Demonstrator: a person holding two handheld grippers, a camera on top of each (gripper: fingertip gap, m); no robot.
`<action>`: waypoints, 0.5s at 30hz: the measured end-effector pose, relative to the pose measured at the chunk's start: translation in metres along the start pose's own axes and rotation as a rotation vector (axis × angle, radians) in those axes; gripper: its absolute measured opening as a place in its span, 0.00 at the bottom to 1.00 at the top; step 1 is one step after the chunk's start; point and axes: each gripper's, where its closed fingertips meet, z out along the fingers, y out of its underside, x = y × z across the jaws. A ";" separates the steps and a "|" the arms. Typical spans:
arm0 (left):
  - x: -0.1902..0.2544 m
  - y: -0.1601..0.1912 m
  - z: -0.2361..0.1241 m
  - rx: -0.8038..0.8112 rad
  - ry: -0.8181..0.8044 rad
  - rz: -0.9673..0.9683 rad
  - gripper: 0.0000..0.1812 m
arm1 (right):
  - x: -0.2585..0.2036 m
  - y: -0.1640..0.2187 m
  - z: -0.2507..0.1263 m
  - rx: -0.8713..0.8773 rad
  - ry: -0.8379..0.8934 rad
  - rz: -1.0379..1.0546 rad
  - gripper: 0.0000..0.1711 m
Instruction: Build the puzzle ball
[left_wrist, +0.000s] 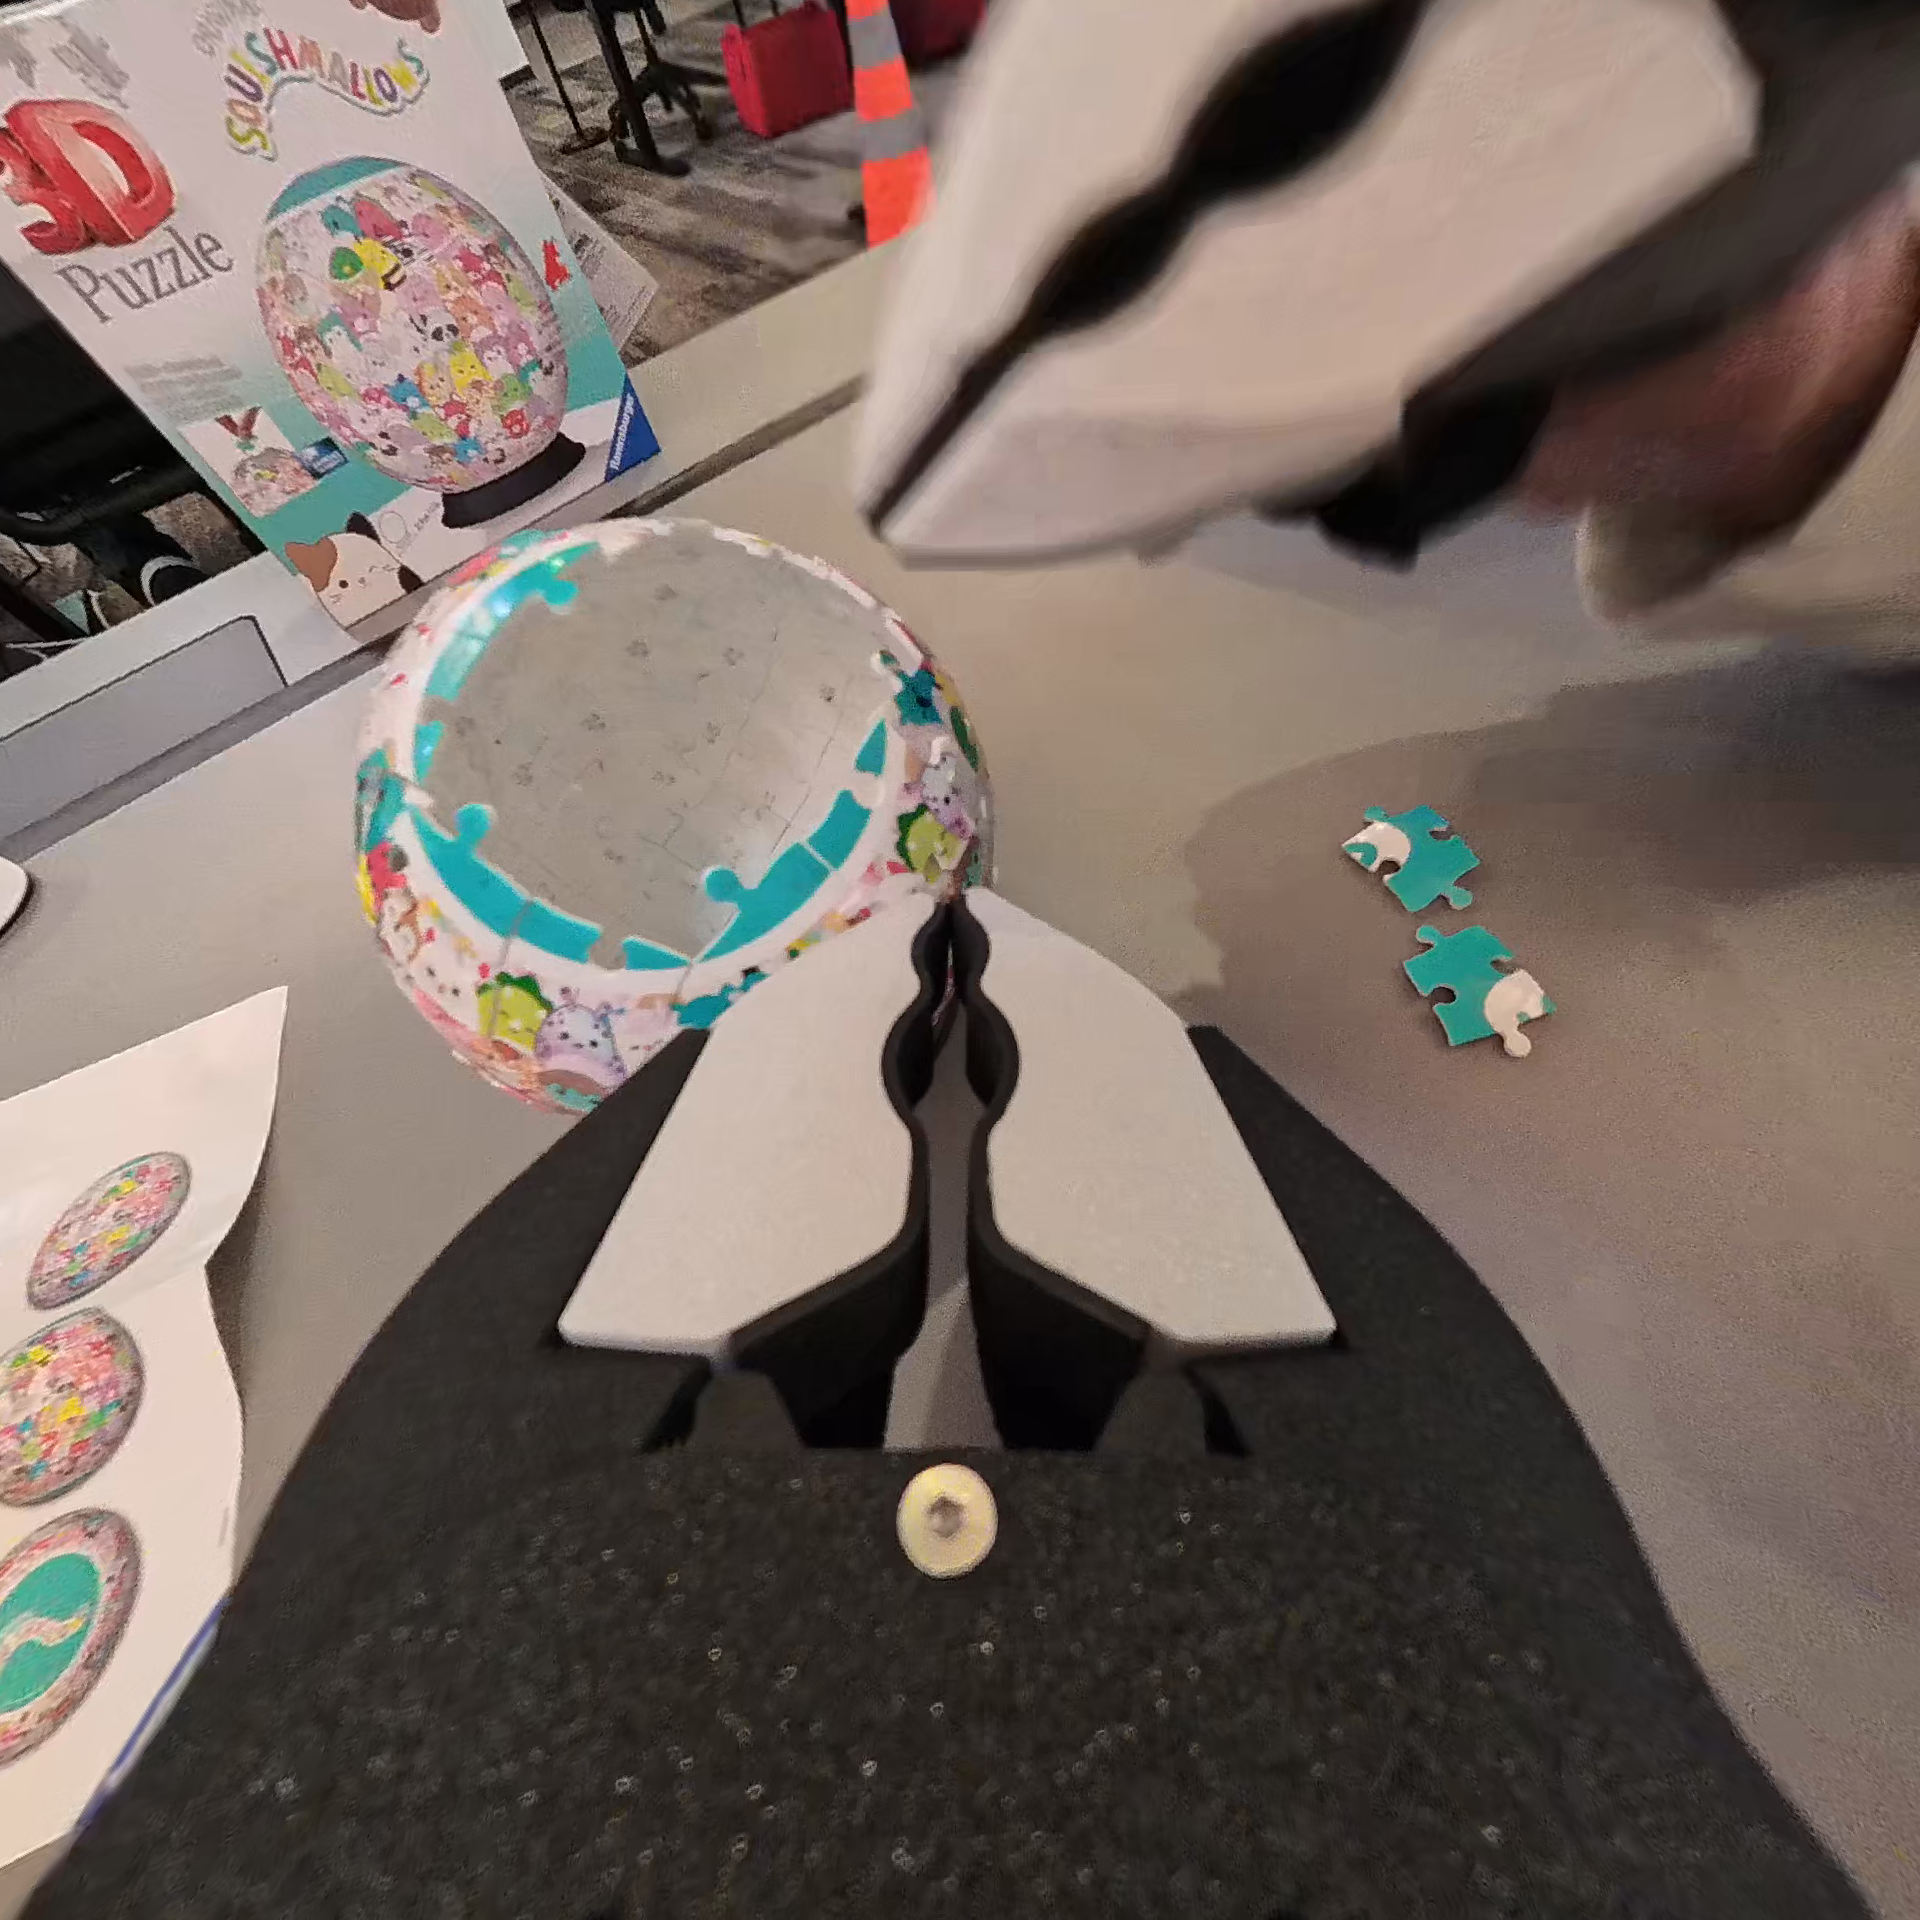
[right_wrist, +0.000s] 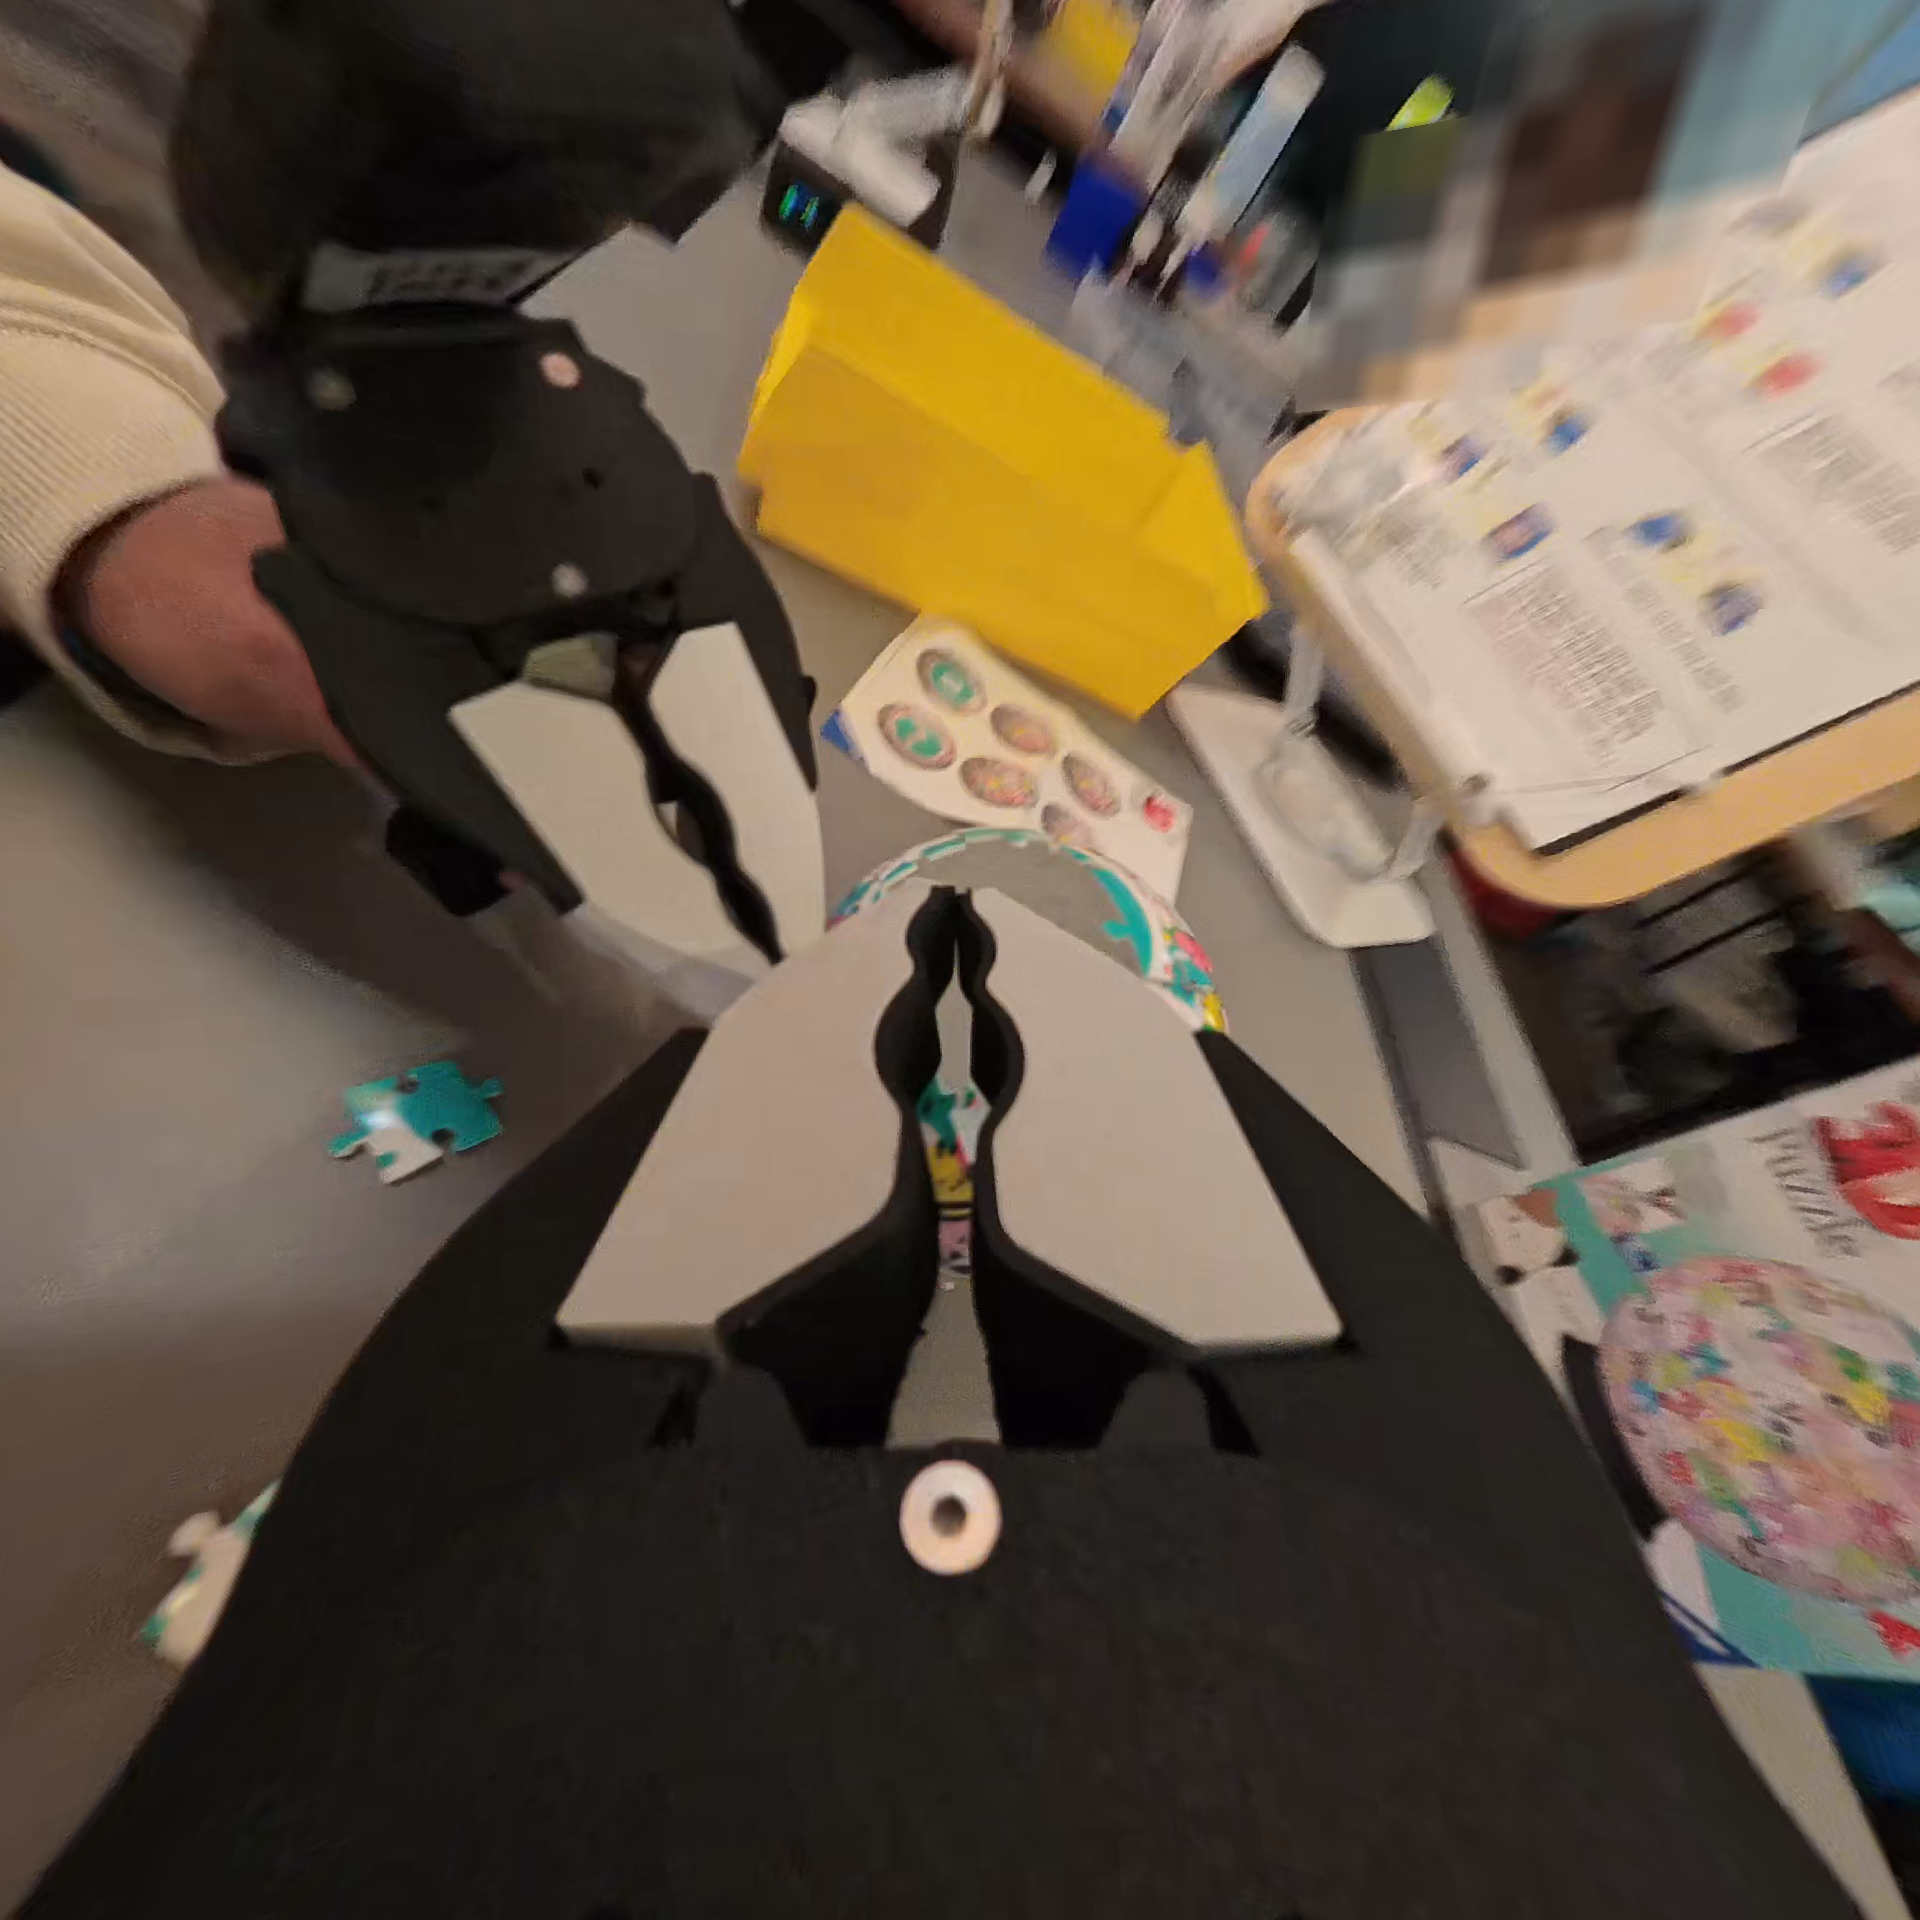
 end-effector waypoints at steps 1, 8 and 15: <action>0.000 0.000 0.000 0.003 0.004 -0.008 0.00 | -0.003 0.006 -0.004 0.046 0.109 -0.032 0.00; 0.001 0.000 0.001 -0.002 0.007 -0.009 0.00 | -0.040 0.026 0.003 0.013 0.342 -0.219 0.00; 0.000 0.000 0.000 -0.002 0.005 -0.011 0.00 | -0.030 0.038 0.006 -0.025 0.385 -0.191 0.00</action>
